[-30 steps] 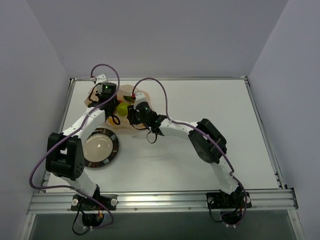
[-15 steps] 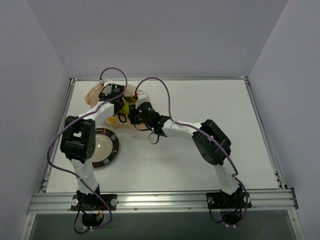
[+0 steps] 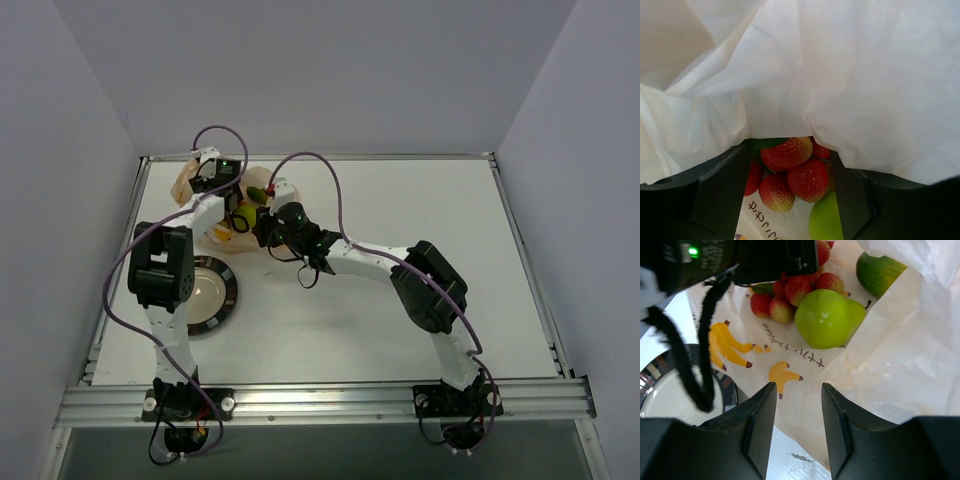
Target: Take the fake fruits out of the plastic bag
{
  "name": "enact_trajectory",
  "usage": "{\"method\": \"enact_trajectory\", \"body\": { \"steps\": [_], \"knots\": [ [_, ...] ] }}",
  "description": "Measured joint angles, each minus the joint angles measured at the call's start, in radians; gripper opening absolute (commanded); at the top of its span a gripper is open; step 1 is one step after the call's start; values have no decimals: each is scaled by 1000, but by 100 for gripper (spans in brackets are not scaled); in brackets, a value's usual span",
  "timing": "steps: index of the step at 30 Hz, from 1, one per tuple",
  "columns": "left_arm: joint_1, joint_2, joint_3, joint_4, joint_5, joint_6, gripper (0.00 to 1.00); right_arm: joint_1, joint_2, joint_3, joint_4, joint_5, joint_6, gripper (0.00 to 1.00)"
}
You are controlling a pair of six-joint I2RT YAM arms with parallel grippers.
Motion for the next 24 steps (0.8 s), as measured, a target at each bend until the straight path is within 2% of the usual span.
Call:
{"method": "enact_trajectory", "body": {
  "steps": [4,7,8,10,11,12,14,18,24],
  "knots": [
    [9,33,13,1,9,9,66,9,-12,0,-2,-4,-1,37],
    [11,56,20,5,19,13,58,10,-23,0,-1,-6,-1,38],
    [11,62,20,8,26,15,48,10,-27,0,-1,-6,-2,38],
    [11,68,20,15,32,22,38,10,-31,0,0,-5,-2,38],
    [11,69,20,19,37,23,29,10,-31,0,0,-5,-2,38],
    [11,69,20,23,40,26,11,10,-31,0,-1,-5,-2,38],
    [11,67,15,42,45,30,3,10,-31,0,-1,-5,-2,38],
    [12,45,-23,68,59,32,2,9,-31,0,0,-2,0,38],
    [13,-69,-110,67,86,31,2,3,-31,0,9,6,20,40]
  ]
}}
